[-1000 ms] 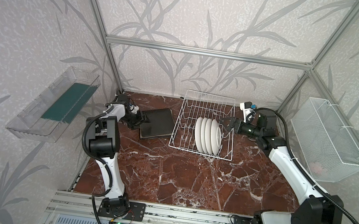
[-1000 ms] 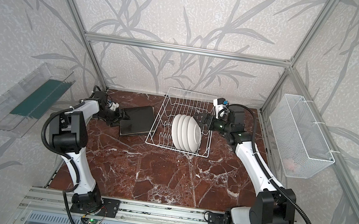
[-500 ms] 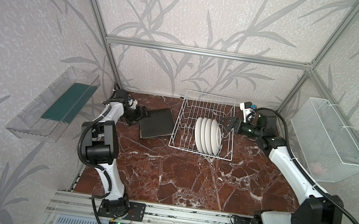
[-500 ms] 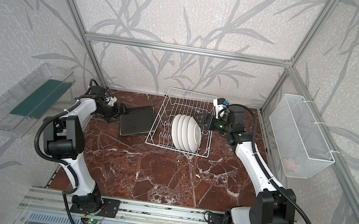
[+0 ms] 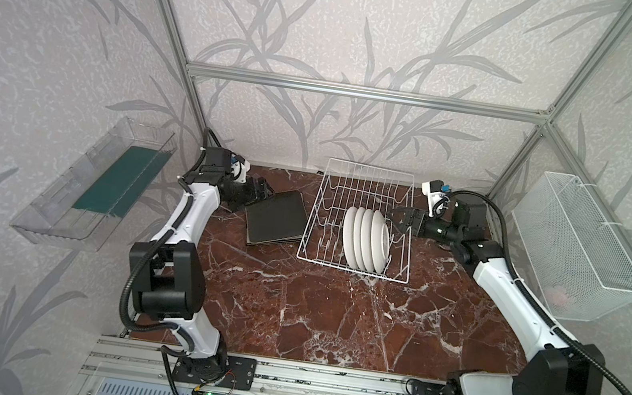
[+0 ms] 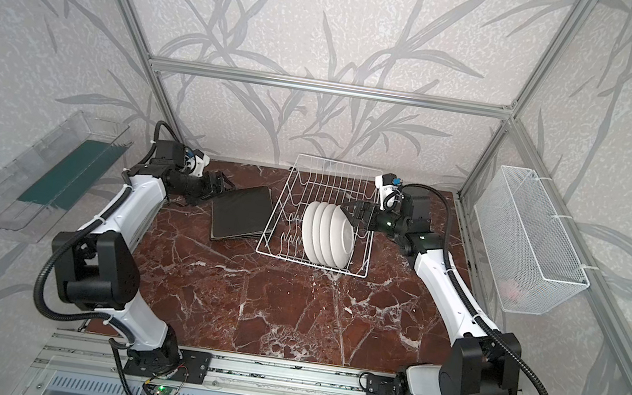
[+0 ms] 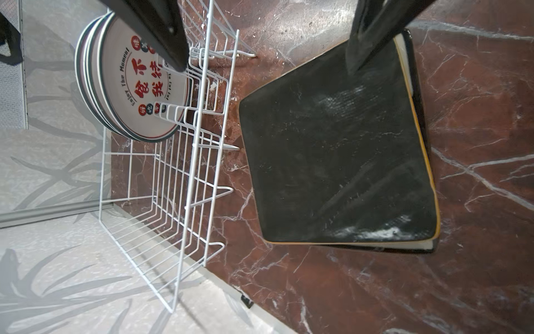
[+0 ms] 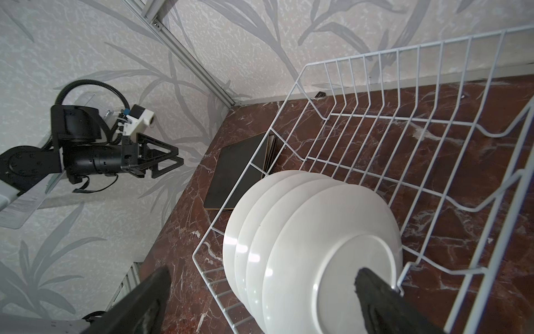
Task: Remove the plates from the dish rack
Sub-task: 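Raise the open left gripper off the dark plate and swing toward the rack, then move the left gripper down beside the rack toward the printed plates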
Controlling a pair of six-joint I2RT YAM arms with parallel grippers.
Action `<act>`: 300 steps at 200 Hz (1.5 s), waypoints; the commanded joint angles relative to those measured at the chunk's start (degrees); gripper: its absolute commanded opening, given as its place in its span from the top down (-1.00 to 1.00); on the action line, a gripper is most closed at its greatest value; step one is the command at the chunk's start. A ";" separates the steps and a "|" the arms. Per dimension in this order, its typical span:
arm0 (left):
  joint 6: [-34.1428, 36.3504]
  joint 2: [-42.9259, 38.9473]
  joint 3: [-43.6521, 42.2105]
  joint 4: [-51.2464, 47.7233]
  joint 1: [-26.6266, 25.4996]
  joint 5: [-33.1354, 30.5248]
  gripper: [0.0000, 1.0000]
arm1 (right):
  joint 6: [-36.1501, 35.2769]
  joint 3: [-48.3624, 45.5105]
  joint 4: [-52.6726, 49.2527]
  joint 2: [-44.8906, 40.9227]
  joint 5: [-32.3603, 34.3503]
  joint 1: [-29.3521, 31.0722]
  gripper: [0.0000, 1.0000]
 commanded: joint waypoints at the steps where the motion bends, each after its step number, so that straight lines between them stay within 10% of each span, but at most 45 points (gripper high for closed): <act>1: 0.27 -4.67 -2.53 0.92 -2.13 -0.77 -0.73 | -1.13 0.79 -0.68 -1.79 0.81 0.30 -0.98; 48: 0.15 -10.15 -7.07 1.12 -6.71 -1.99 -0.58 | -0.89 0.45 -1.31 -2.36 0.81 0.30 -0.98; 193: -6.00 -10.36 -20.00 0.71 -21.87 -18.12 1.00 | -1.63 -0.44 -3.02 -3.98 2.17 0.47 -0.98; 300: -7.48 -4.94 -18.78 -1.19 -30.25 -15.81 1.00 | -2.01 -0.63 -3.76 -4.28 2.64 0.63 -0.98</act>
